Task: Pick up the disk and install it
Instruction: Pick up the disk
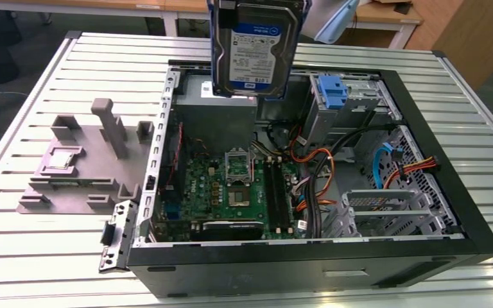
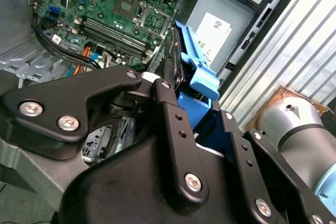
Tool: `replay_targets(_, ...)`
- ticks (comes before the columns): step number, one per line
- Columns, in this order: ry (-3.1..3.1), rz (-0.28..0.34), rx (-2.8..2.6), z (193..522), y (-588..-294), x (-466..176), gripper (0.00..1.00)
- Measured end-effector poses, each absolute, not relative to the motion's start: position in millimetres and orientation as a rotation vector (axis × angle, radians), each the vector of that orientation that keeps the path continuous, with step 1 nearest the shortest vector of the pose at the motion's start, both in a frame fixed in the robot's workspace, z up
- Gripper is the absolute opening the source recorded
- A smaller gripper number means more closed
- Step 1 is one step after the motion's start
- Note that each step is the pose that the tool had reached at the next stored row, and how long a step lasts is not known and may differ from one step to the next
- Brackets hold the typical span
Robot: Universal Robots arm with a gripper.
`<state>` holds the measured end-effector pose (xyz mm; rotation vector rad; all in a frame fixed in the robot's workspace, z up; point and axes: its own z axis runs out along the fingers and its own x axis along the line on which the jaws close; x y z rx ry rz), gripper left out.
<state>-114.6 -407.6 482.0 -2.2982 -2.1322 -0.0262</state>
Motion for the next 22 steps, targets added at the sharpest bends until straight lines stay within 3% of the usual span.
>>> replay_targets(22,-2.134,-0.023,-2.300,482,-427,-99,0.36)
